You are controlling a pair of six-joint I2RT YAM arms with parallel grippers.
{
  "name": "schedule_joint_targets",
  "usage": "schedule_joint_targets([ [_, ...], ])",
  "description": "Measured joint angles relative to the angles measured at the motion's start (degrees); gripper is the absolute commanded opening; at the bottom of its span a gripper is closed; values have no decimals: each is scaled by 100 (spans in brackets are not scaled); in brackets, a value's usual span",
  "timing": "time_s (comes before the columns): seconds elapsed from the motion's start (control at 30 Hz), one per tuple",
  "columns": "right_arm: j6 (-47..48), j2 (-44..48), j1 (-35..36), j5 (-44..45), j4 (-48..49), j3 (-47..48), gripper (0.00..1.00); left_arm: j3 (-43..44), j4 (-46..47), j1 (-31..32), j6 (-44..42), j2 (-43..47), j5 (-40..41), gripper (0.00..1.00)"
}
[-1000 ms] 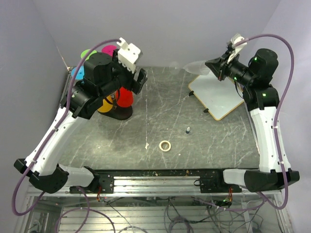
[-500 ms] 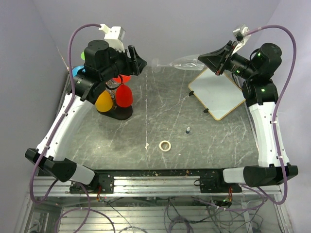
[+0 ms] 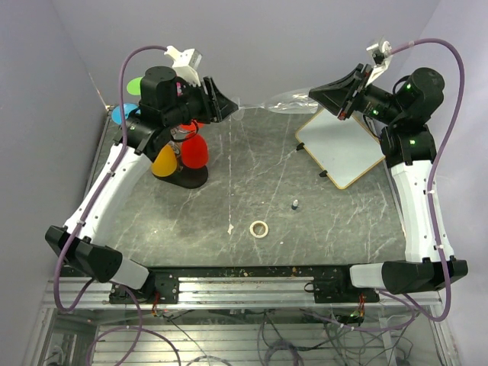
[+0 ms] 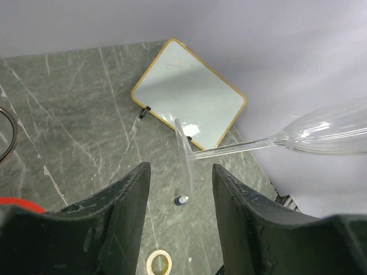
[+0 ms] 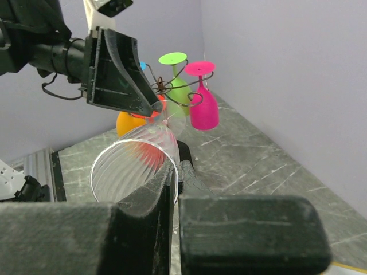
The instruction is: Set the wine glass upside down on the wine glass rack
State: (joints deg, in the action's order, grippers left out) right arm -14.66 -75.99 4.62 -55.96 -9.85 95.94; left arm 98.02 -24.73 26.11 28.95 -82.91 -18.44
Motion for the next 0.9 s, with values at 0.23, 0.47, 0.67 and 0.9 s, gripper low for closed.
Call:
schedule_joint_targets([
  [0.23, -76, 35, 0, -22, 105, -116, 0, -142, 96, -109, 205, -63, -354, 41],
  [0.47, -76, 52, 0, -15, 155, -254, 0, -149, 146, -160, 323, -140, -632, 30],
  [0.67, -76, 57, 0, -15, 186, -286, 0, -149, 219, -164, 378, -240, -791, 19],
  [0.9, 31, 125, 4, -15, 177, -326, 5, -149, 245, -195, 435, -293, -885, 7],
])
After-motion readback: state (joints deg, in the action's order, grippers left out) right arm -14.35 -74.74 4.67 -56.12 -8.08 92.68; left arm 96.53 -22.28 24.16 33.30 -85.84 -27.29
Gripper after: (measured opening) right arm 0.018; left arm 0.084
